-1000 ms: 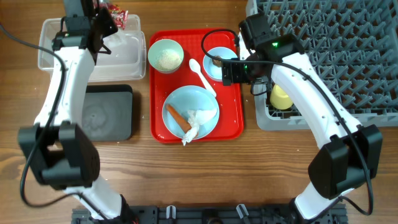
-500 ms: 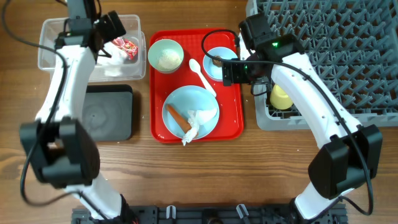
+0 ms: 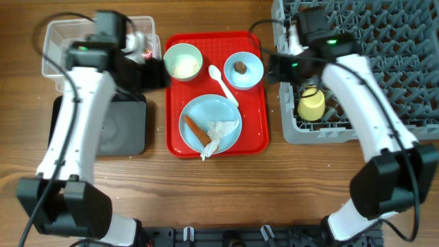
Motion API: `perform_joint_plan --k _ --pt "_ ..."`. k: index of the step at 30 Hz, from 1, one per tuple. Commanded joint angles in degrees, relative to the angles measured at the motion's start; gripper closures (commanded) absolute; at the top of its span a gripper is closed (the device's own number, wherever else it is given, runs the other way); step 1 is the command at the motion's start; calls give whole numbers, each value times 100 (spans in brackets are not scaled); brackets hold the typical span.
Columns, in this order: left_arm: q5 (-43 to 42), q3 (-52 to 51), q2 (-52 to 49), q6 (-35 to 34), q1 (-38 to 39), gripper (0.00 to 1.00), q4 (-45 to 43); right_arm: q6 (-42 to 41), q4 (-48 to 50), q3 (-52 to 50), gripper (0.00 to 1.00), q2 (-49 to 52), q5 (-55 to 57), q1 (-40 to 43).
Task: Sort waste into correct bins and load items into the dishwasher rack
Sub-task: 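Open left gripper over clear bin and right gripper in rack, then reach left gripper to the carrot on the blue plate and grasp it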
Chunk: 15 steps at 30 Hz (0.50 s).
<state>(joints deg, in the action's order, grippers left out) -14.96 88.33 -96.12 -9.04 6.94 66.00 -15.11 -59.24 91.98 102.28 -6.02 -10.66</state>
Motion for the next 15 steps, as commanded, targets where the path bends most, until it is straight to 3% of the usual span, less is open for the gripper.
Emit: perform_joint_plan --k 1,7,15 --pt "-304 -608 -63 286 669 0 -323 9 -105 22 10 -223 -365 352" --pt "-127 -1401 -291 286 1574 1 -1683 11 -214 22 12 -223 -442 409" --pt "372 -1419 -1191 437 2288 7 -1786 37 -363 22 12 -223 -439 409"
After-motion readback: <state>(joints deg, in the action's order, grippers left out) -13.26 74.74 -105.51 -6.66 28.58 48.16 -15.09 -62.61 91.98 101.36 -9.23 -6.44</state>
